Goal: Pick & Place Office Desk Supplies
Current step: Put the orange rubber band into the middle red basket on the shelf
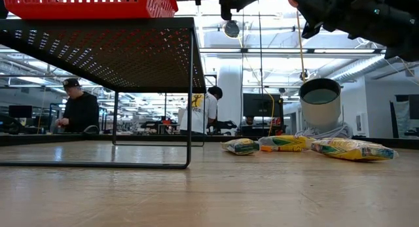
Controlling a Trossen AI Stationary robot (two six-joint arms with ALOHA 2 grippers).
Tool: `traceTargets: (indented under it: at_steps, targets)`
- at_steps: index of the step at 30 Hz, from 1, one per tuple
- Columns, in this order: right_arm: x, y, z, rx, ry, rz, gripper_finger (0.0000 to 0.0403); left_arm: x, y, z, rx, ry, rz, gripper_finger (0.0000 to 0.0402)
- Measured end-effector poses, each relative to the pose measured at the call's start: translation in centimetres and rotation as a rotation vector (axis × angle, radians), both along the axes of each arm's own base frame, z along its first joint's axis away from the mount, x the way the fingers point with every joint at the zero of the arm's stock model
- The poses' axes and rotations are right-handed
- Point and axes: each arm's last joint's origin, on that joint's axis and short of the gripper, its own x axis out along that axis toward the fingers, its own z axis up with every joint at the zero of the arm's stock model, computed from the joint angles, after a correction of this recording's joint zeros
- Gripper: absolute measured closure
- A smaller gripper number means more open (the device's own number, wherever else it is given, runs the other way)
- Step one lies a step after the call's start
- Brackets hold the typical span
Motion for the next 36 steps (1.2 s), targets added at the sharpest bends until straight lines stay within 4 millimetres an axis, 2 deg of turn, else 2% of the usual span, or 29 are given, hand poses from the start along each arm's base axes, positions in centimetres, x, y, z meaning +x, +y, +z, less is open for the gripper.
traceTargets:
  at_steps: [10, 24, 32, 36]
  targets:
    - [0.01, -0.01, -0.03, -0.006, 0.003, -0.006, 0.0403, 0.04, 0.5, -0.03, -0.015, 0.004, 0.016, 0.016]
    - [0.02, -0.01, -0.04, -0.012, 0.003, -0.009, 0.0403, 0.03, 0.11, -0.05, -0.031, 0.005, 0.004, 0.016]
    - [0.06, -0.01, -0.12, -0.018, 0.013, -0.011, 0.0403, 0.82, 0.16, -0.83, -0.043, 0.003, 0.014, 0.016]
    - [0.11, 0.0, -0.23, -0.017, 0.026, -0.01, 0.0403, 0.93, 0.37, -0.48, -0.051, -0.016, 0.014, 0.016]
